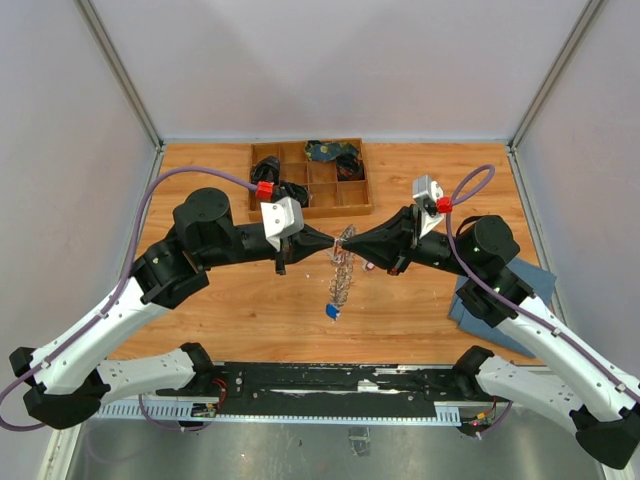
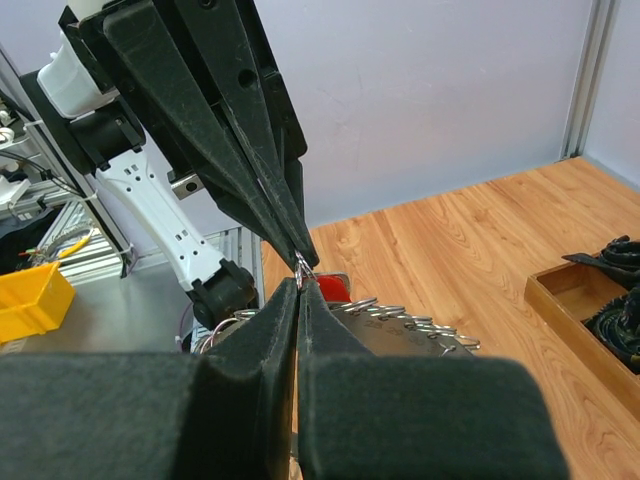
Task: Put the keys on the keyring
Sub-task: Insert the key onto the keyring.
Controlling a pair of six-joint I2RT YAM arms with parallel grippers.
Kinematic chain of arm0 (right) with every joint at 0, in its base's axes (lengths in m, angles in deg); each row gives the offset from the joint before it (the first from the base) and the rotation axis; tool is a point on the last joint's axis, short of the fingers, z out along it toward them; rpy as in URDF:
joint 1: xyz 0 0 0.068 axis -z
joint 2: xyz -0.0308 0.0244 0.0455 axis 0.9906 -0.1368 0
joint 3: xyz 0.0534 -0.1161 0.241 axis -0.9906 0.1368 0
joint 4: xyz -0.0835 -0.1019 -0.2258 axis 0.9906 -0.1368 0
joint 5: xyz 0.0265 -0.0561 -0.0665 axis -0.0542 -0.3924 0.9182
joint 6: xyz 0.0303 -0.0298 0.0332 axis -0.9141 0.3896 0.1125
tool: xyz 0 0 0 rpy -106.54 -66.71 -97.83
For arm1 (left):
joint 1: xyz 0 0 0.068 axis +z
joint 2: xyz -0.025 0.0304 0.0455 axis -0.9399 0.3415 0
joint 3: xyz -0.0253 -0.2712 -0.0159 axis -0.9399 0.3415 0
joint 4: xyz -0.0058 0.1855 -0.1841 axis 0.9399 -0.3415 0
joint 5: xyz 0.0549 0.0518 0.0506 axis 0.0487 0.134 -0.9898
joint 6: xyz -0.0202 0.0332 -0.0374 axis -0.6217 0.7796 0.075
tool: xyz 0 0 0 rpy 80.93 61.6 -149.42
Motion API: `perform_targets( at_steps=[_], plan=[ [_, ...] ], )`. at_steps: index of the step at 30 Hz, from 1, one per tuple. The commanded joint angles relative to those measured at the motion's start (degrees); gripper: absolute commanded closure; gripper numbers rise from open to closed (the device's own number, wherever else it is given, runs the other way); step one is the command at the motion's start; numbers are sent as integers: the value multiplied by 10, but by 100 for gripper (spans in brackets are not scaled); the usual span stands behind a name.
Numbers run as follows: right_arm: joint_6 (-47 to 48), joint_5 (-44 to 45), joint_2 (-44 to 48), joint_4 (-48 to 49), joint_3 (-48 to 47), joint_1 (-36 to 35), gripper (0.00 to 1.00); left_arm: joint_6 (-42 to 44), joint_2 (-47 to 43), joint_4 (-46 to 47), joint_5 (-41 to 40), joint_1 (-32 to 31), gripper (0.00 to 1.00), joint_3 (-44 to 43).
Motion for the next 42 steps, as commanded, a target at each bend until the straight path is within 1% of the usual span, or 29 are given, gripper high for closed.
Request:
perform_targets(
  at_steps=[1,12,23,32,36,42],
  plan=[
    [6,26,7,13,-25,-7,100,-3,0,20,1,-9,100,-18],
    [-9,72,12,24,-16,-8,100,1,6,15,-2,-13,100,-15],
    [-19,84,14,46,-8,-8,100,3,11,10,-9,-19,100,-13],
    [-21,111,21,56,3,-8,100,-2,9,17,-14,-22,100,-10],
    [-30,120,23,79,14,-7,100,-9,4,27,-13,-23,99,-6],
    [-56,131,26,140,39,-7,100,-23,-5,48,-13,-23,99,5]
  ],
)
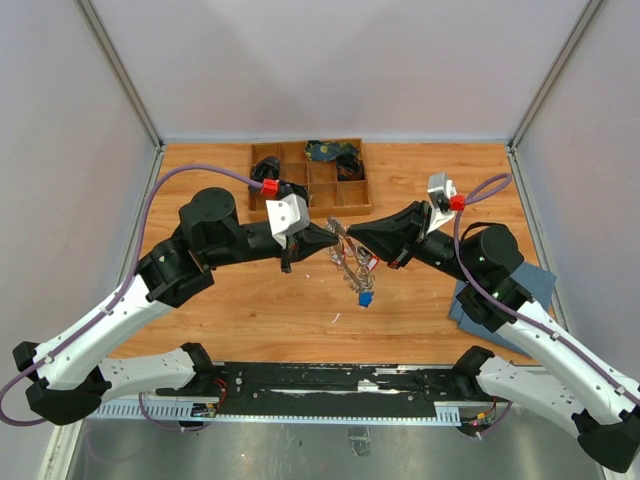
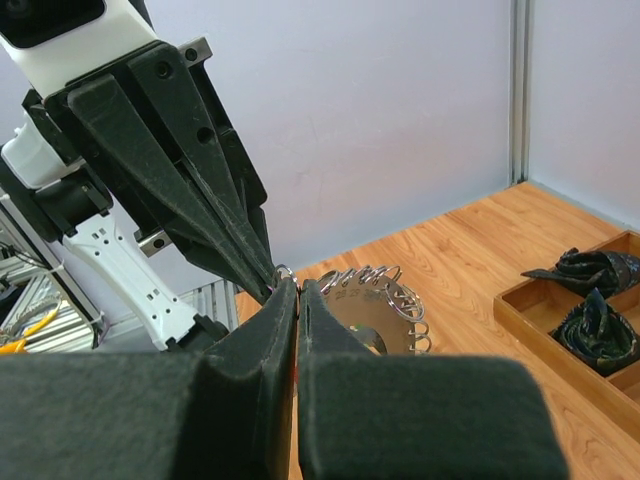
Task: Put the keys on the keyring
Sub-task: Insert the key onto the keyring.
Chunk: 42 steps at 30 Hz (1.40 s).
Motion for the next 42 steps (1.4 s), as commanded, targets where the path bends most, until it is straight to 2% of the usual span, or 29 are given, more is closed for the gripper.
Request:
perform_targets(
  at_steps=[1,7,21,25,32,42],
  plan=[
    [-26,38,12,95,16,-7,100,-16,-17,33,12,-9,99,5],
    [-32,40,18,132,29,-7,100,-21,-20,37,6,-9,98,12],
    [-63,57,18,224,65,-7,100,-40,-33,66,16,-9,68,24],
    [-43,37,21,229,67,-7,100,-63,-42,93,-17,-9,62,35],
    [44,-44,28,216,63,-7,100,-135,-58,189,-43,-9,57,55],
    [89,-90,41,242,61,-8,100,-172,-56,247,18,-9,55,80]
  ],
)
